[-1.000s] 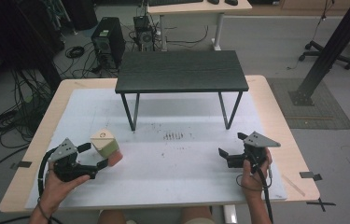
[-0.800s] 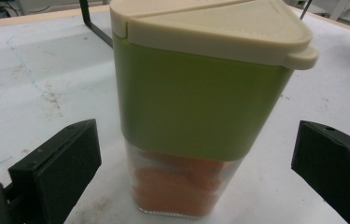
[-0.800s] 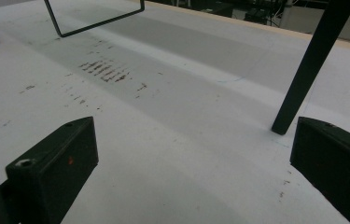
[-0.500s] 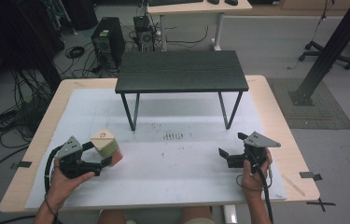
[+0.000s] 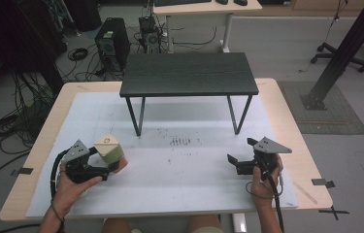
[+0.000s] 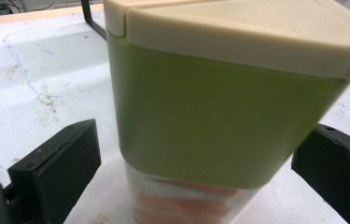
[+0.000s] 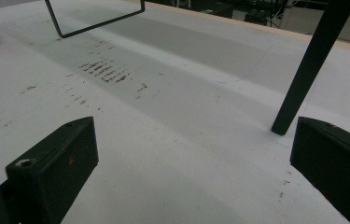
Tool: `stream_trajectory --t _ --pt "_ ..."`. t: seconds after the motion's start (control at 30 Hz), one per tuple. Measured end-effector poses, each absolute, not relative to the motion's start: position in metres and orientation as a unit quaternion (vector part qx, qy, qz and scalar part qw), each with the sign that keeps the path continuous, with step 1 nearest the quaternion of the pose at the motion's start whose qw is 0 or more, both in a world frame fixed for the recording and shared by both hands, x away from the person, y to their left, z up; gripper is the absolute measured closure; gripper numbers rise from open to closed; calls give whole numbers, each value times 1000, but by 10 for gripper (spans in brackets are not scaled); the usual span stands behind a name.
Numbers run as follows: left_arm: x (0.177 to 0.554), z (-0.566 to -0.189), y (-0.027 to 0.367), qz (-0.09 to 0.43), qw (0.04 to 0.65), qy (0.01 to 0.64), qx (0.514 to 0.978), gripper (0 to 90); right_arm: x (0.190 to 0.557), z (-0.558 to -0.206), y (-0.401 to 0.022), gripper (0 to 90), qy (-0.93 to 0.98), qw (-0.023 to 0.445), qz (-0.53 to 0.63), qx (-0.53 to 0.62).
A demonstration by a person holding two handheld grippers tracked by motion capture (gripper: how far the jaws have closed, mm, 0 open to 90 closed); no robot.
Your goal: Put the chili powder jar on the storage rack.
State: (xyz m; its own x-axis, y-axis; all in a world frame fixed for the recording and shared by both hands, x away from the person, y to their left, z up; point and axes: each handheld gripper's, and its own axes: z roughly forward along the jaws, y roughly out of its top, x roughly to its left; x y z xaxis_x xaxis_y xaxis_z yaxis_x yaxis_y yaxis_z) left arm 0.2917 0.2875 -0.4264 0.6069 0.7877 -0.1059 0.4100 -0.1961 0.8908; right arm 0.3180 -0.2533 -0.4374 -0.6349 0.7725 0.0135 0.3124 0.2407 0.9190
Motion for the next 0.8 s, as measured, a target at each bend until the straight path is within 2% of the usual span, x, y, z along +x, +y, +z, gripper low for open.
stream_trajectory --t 0.8 --pt "298 -426 281 193 494 399 748 16 318 -437 -253 7 755 230 500 358"
